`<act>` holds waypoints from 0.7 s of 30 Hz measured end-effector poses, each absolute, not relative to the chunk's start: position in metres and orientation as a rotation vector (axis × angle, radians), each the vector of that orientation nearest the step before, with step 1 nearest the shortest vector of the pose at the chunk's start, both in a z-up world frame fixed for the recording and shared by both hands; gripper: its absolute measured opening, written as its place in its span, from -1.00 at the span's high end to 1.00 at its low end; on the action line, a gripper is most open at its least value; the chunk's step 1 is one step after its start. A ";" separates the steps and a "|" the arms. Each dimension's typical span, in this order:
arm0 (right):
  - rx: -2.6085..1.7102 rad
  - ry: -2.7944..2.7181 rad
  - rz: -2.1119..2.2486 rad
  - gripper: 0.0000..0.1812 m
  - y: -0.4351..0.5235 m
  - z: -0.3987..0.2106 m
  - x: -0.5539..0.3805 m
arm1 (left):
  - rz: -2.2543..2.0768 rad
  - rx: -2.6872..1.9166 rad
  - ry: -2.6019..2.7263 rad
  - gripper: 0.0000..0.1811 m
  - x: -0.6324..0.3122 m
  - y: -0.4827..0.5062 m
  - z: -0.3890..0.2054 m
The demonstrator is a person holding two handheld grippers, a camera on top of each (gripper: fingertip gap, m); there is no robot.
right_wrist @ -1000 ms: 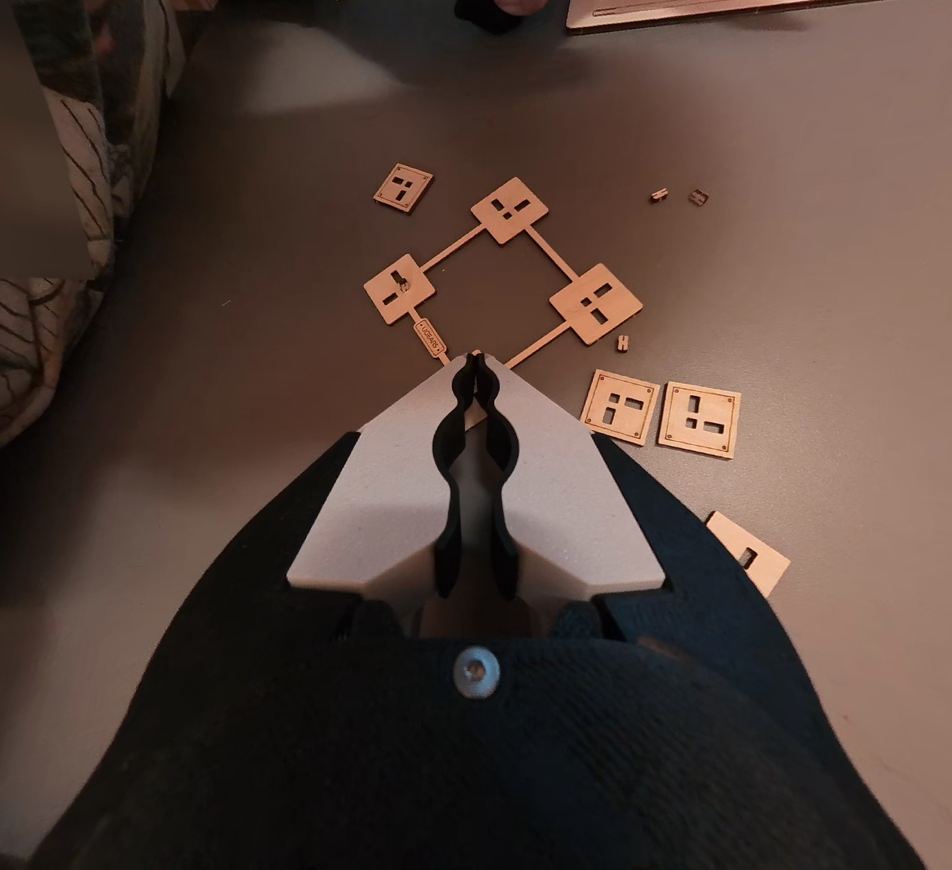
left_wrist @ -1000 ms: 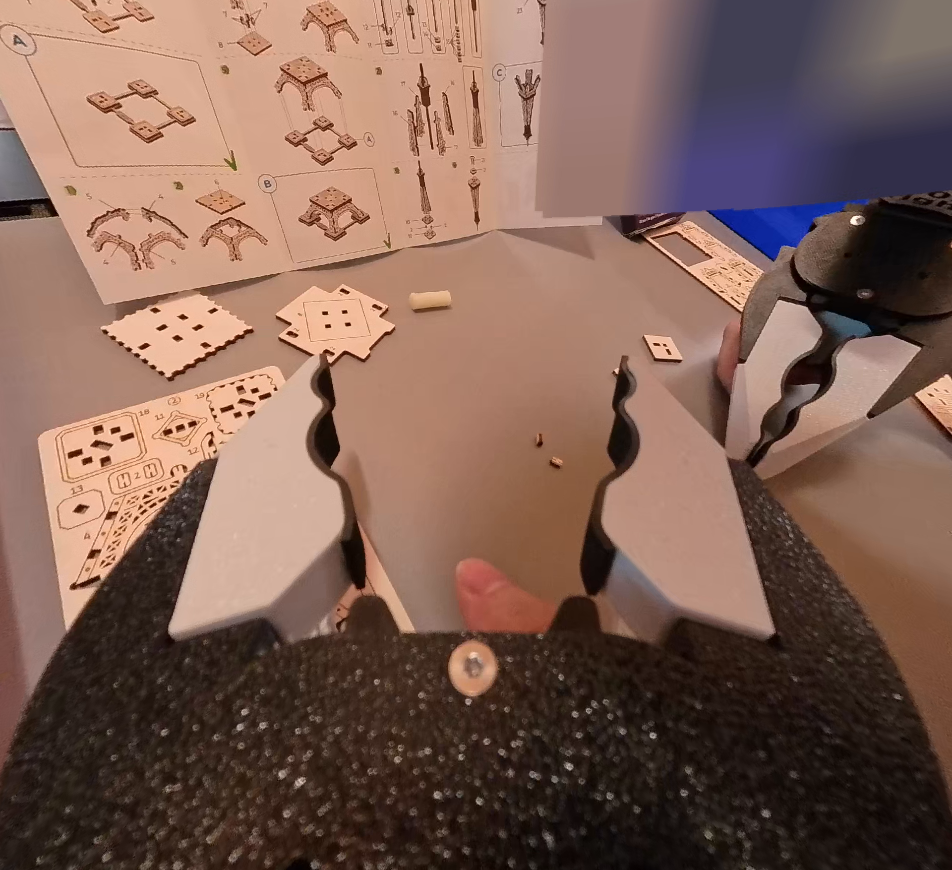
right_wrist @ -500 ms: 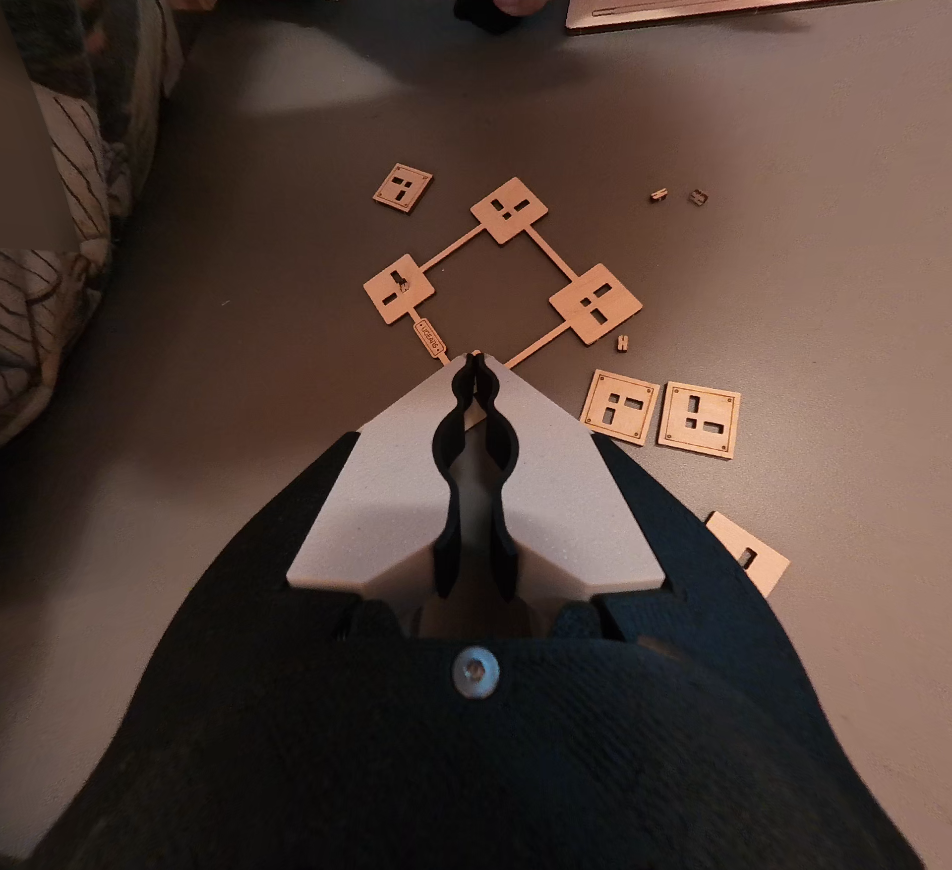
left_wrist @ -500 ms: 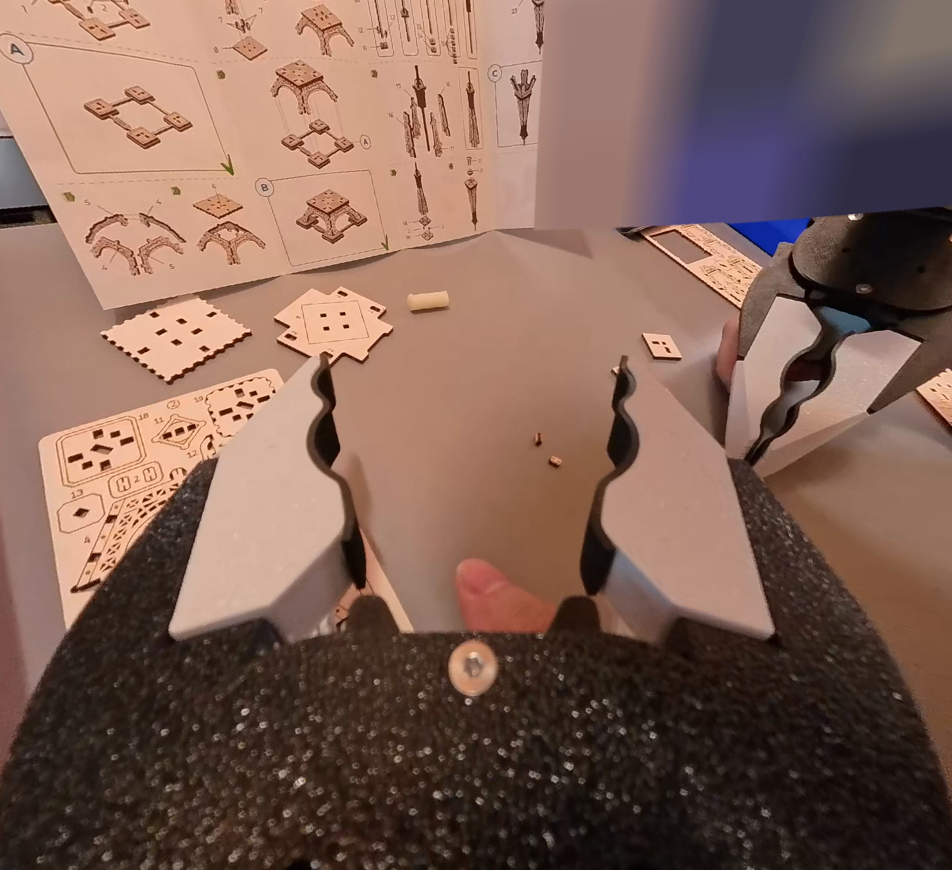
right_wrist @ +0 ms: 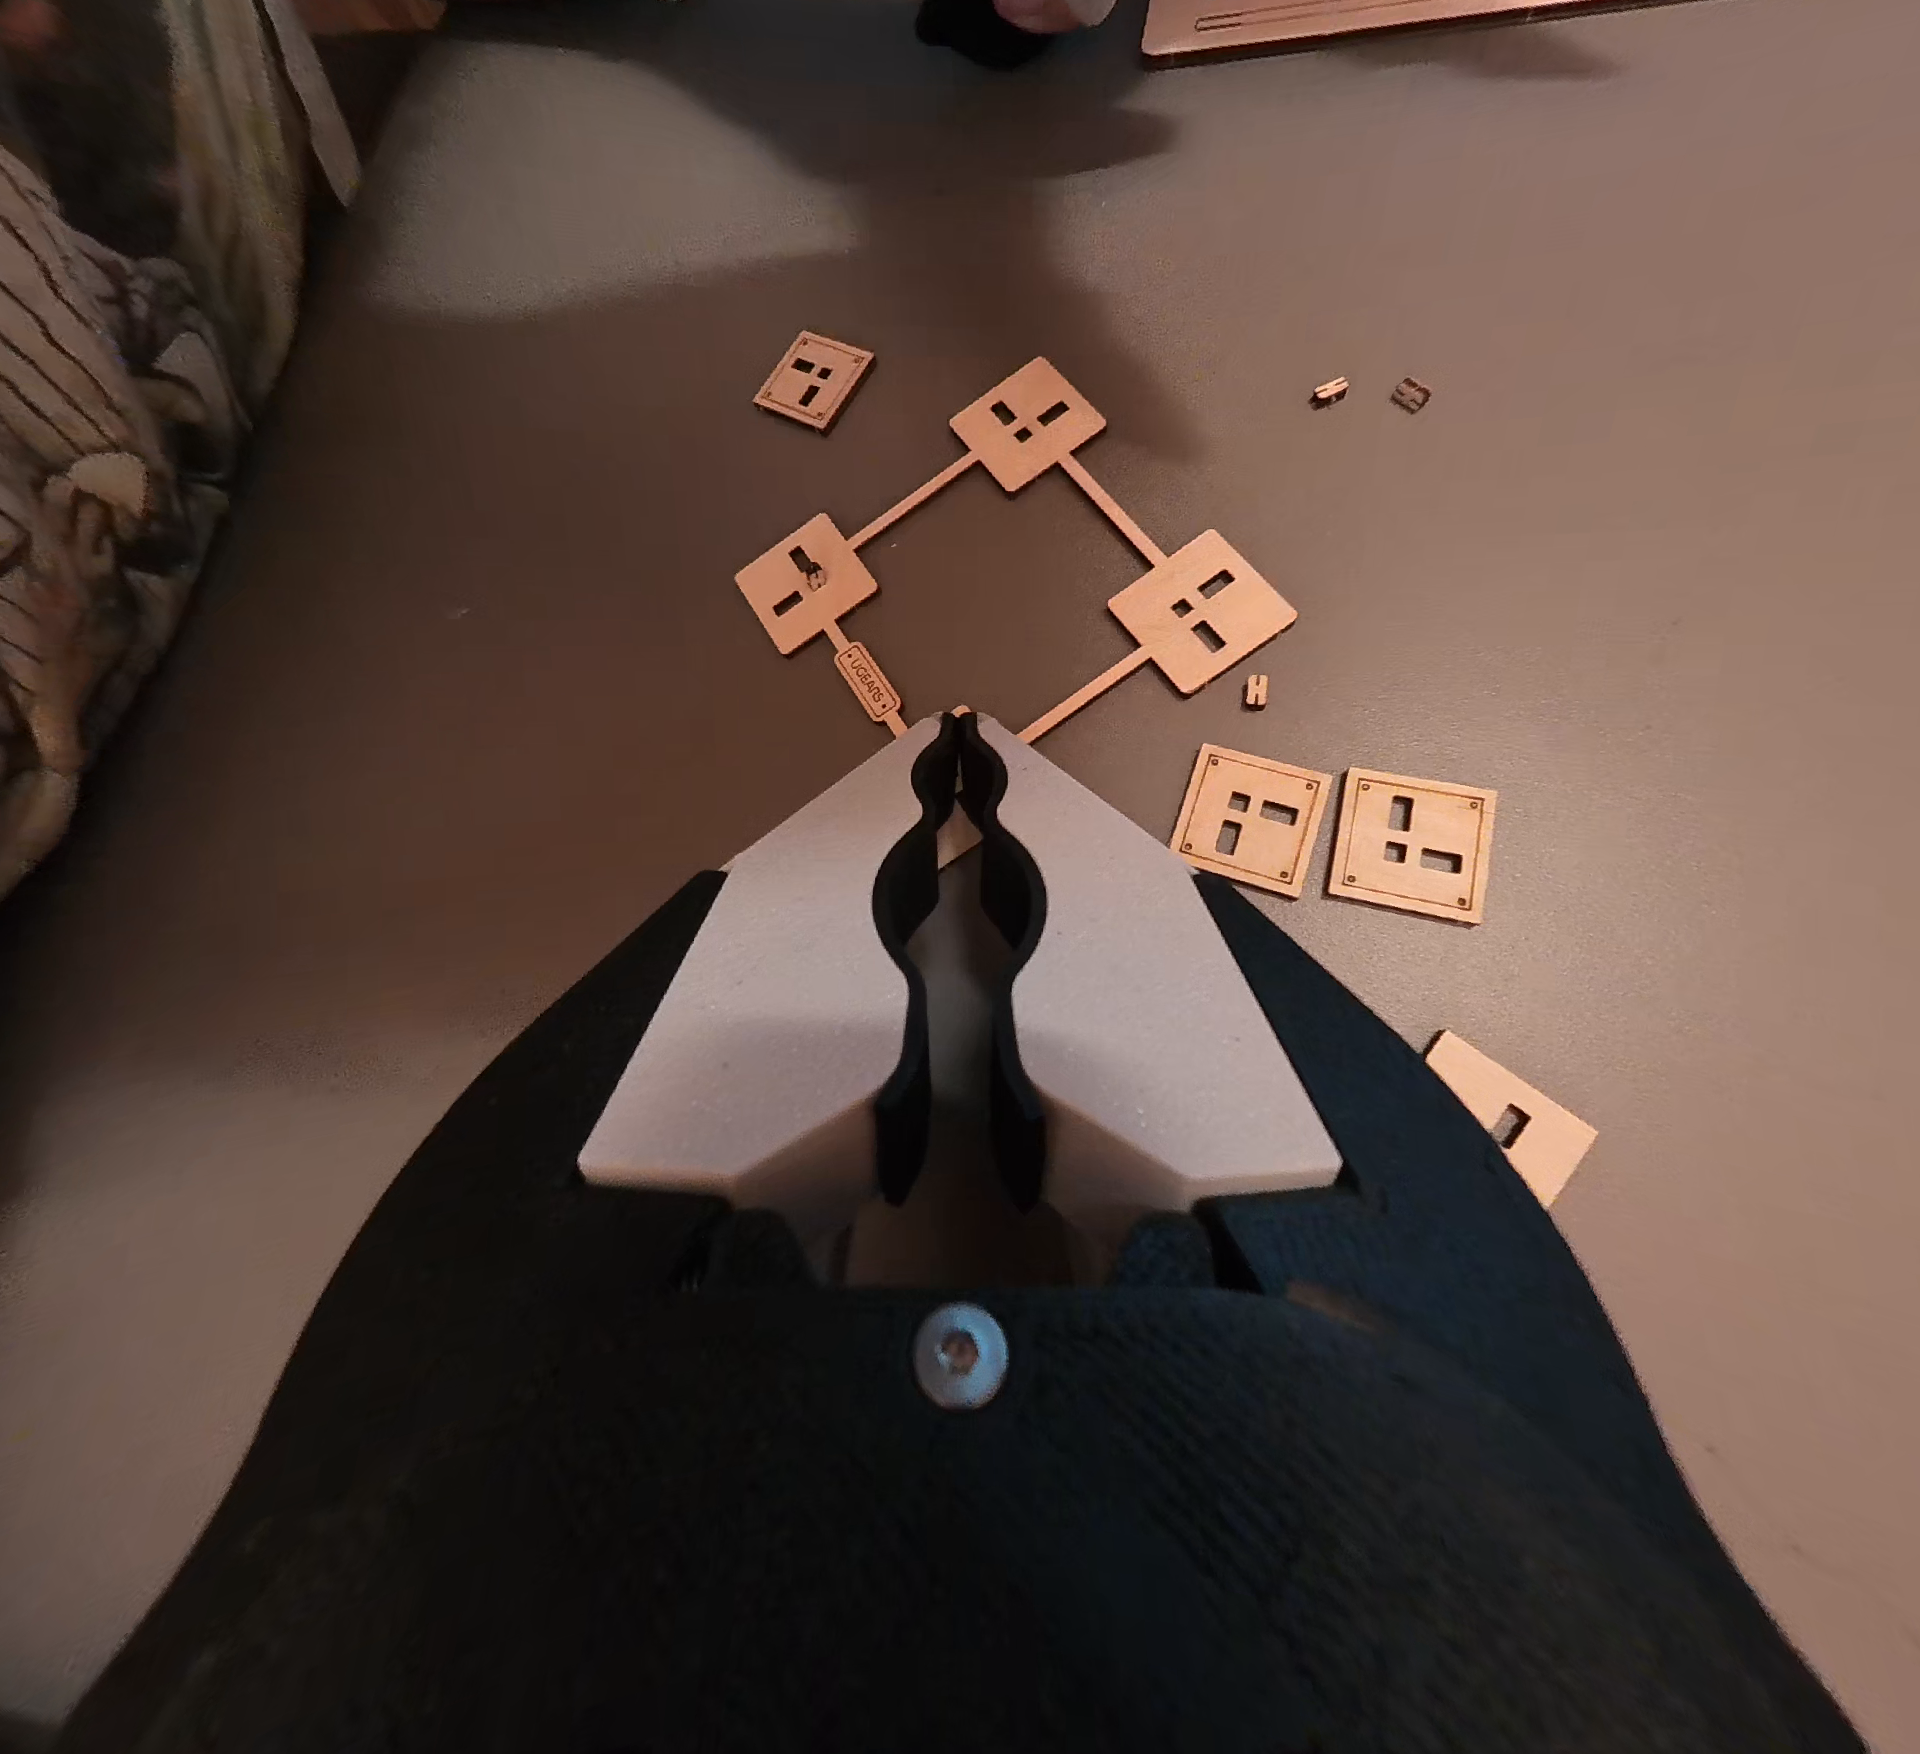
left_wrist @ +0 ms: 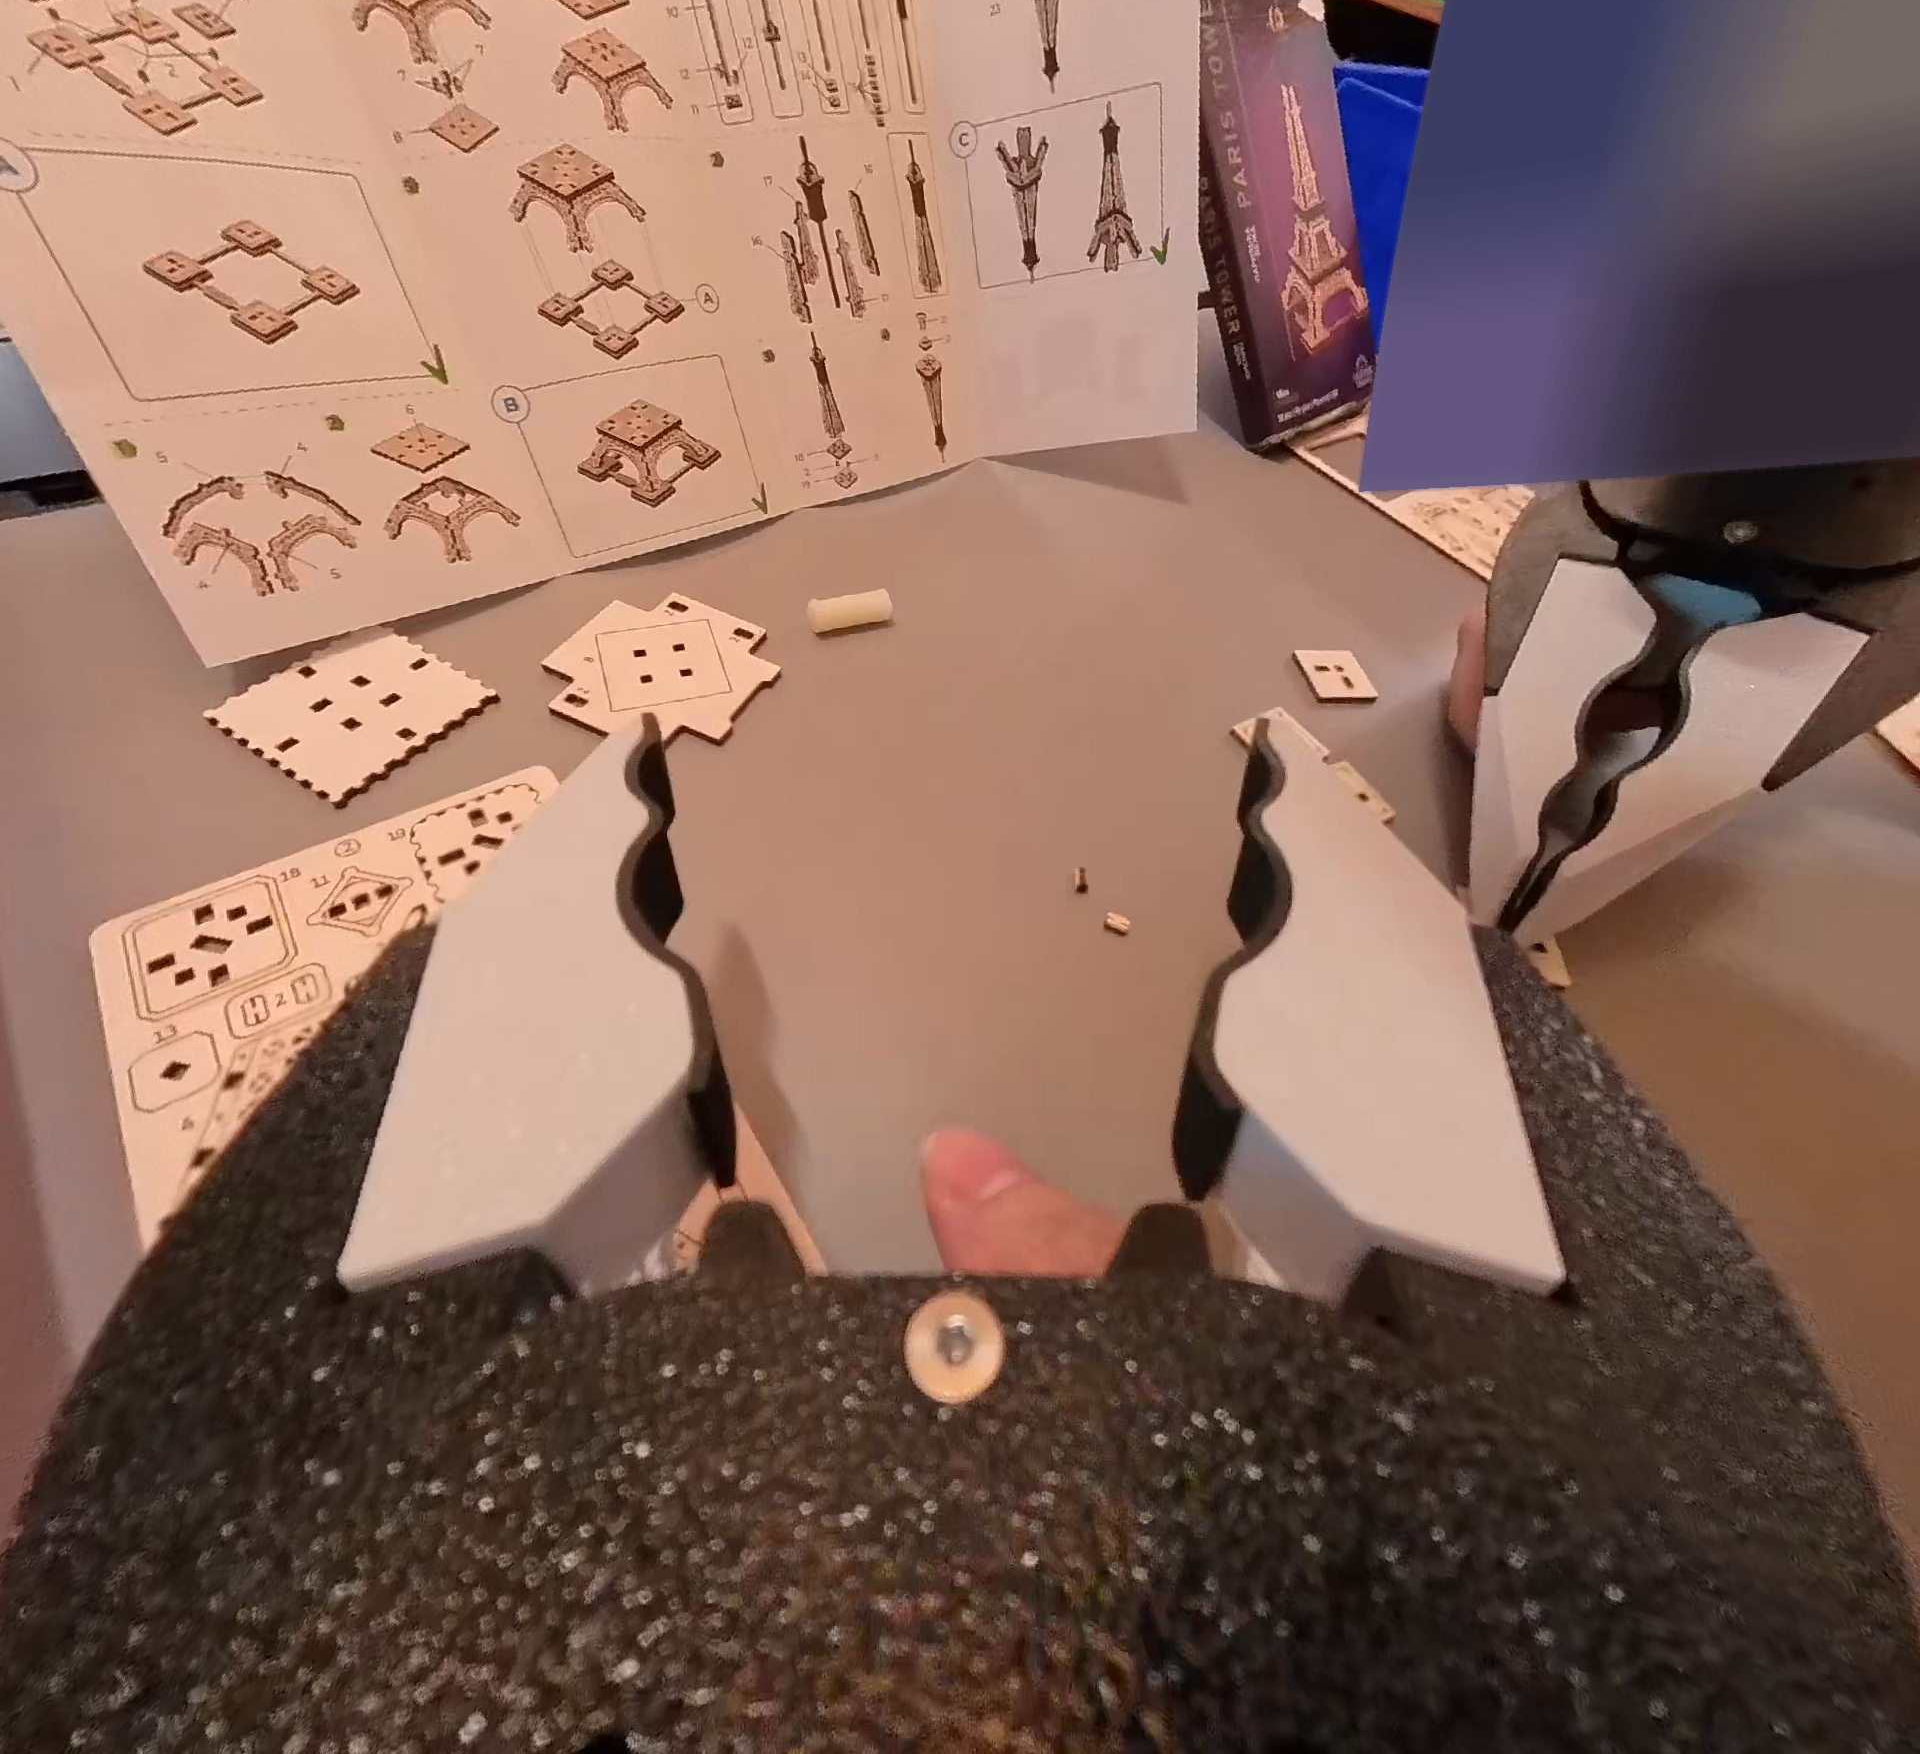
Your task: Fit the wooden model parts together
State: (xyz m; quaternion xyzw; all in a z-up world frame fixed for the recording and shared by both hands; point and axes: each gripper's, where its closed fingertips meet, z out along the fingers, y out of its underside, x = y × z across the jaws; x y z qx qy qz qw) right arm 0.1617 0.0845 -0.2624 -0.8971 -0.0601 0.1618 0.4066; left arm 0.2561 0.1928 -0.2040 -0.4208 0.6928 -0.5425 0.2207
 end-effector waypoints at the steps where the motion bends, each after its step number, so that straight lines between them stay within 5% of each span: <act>1: -2.263 -0.151 0.410 1.00 0.085 -0.262 0.162 | -1.477 -1.142 1.937 -0.17 0.256 0.192 -0.204; 14: -2.248 -0.365 0.301 1.00 0.084 -0.263 0.161 | -1.382 -0.801 2.316 -0.32 0.194 0.158 -0.205; 19: -2.238 -0.487 0.319 1.00 0.084 -0.263 0.160 | -1.302 -0.820 2.365 0.44 0.171 0.163 -0.215; 21: -2.280 -0.512 0.253 1.00 0.079 -0.261 0.162 | -1.330 -0.738 2.421 0.54 0.158 0.155 -0.216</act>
